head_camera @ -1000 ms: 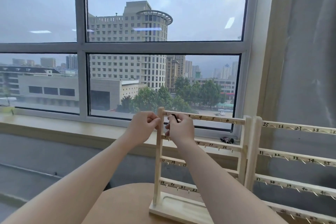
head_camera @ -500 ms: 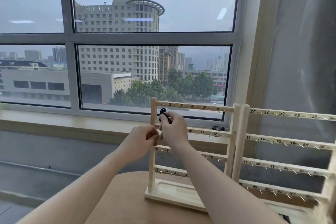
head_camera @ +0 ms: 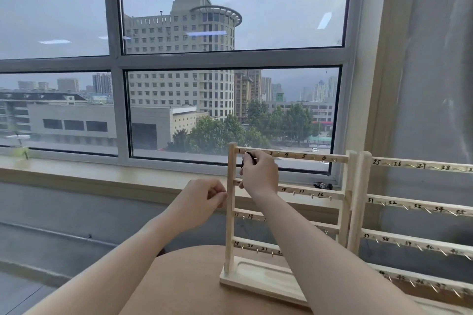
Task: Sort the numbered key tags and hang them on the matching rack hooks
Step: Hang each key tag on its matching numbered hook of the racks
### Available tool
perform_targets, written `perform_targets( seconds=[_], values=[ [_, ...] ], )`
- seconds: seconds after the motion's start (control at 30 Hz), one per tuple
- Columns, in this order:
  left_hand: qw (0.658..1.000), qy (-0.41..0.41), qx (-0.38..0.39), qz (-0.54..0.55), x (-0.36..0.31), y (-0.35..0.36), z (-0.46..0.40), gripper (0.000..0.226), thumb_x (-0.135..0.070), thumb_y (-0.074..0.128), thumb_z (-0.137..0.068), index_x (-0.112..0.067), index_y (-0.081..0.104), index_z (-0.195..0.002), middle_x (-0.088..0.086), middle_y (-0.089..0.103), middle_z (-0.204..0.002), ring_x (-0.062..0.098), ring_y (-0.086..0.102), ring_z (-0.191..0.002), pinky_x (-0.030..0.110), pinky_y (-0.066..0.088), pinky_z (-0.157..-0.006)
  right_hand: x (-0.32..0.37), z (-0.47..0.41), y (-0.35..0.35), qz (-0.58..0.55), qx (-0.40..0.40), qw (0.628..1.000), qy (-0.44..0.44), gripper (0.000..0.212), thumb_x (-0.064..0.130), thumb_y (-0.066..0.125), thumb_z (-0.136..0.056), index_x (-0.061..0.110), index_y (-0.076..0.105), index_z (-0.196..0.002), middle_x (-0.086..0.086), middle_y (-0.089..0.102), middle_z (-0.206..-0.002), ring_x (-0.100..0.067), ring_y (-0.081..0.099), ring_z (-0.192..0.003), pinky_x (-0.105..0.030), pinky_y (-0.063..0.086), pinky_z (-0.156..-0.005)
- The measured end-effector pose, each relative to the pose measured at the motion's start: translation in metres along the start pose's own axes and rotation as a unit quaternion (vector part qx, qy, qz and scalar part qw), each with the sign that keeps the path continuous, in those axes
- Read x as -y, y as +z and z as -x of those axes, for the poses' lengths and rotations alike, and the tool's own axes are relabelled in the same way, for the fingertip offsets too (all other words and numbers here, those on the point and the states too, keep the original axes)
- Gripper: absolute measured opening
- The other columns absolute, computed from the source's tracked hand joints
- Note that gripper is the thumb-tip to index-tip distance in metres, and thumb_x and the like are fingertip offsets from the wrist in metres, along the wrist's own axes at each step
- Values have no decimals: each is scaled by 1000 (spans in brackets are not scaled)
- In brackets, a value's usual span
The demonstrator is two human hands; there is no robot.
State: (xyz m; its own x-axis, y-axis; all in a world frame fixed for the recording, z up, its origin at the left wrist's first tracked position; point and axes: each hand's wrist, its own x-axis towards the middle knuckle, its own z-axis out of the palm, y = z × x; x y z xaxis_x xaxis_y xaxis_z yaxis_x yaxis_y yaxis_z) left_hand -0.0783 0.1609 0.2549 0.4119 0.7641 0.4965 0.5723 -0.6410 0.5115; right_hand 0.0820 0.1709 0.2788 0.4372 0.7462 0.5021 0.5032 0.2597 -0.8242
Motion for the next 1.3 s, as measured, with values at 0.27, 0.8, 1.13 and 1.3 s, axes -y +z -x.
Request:
perform_targets(
  seconds=[0.27, 0.8, 1.13, 1.3],
  values=[
    [1000, -12, 22, 1, 7, 7, 4, 17, -18, 63, -97, -25, 68, -82, -7, 71, -73, 4, 63, -65, 17, 49, -63, -16, 5, -3, 31, 25, 999, -10, 36, 36, 48, -102, 17, 62, -75, -7, 68, -67, -32, 68, -58, -53, 58, -64],
    [953, 27, 296, 63, -67, 196, 62, 13, -19, 61, -95, -15, 73, -90, -5, 73, -83, 12, 65, -77, 27, 51, -70, -164, 171, -236, 248, 77, 929, 264, 39, 26, 62, -95, 8, 65, -61, 0, 51, -48, -17, 44, -47, -27, 32, -52],
    [938, -24, 340, 66, -82, 307, 89, 36, -6, 50, -97, -17, 61, -130, 7, 63, -127, 23, 59, -114, 22, 42, -88, -206, 211, -268, 325, 145, 899, 257, 23, 31, 68, -92, 21, 70, -71, 4, 69, -68, -10, 60, -62, -25, 46, -58],
    [937, -30, 338, 83, -83, 321, 81, 32, -13, 54, -101, -23, 67, -128, -1, 66, -126, 14, 58, -110, 18, 39, -89, -219, 200, -230, 408, 155, 875, 210, 20, 46, 70, -91, 28, 70, -99, 5, 69, -98, -18, 64, -94, -30, 49, -73]
  ],
)
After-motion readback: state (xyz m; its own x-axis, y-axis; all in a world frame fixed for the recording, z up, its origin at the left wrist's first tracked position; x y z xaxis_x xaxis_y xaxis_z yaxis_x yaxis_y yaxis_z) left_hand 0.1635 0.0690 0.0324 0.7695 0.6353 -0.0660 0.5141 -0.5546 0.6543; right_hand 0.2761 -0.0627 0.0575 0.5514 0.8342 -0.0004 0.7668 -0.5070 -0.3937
